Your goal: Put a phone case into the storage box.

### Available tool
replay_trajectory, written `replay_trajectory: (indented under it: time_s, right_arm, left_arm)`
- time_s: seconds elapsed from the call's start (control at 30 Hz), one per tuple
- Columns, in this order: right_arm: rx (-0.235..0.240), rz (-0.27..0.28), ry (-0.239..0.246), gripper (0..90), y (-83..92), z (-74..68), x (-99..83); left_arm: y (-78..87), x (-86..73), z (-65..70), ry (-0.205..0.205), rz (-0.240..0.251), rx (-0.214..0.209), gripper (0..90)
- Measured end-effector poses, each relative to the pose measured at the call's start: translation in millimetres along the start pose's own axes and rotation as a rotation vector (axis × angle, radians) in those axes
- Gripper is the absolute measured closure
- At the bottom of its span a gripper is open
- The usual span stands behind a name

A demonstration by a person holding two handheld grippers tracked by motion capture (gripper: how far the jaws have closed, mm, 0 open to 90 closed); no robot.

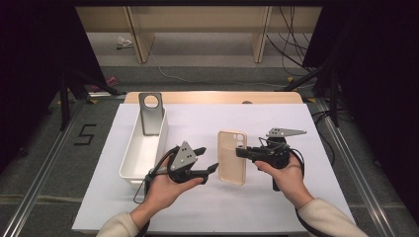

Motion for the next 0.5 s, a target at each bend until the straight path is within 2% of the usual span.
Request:
replay_trajectory:
  time_s: [0.23,0.5]
  right_arm:
    - [0.001,0.0,-0.002,80.4,-0.4,0.2,-0.8]
    - [0.0,0.006,-0.001,80.4,0.6,0.0,-0.2]
  left_arm:
    - [-7.6,15.5,-5.0,0.057,0.027,0.031,39.5]
    - [-20.7,28.5,-8.0,0.129,0.044,0.031,48.3]
Point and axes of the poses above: each handheld gripper's, and its own axes: y roughly backward along the jaws, x roughly out of its top, z roughly to its right, the point moved 4 cm from there along -y, roughly forward along the jaws, and after that the axes turned 3 degrees about x, right-handed, at the moved point
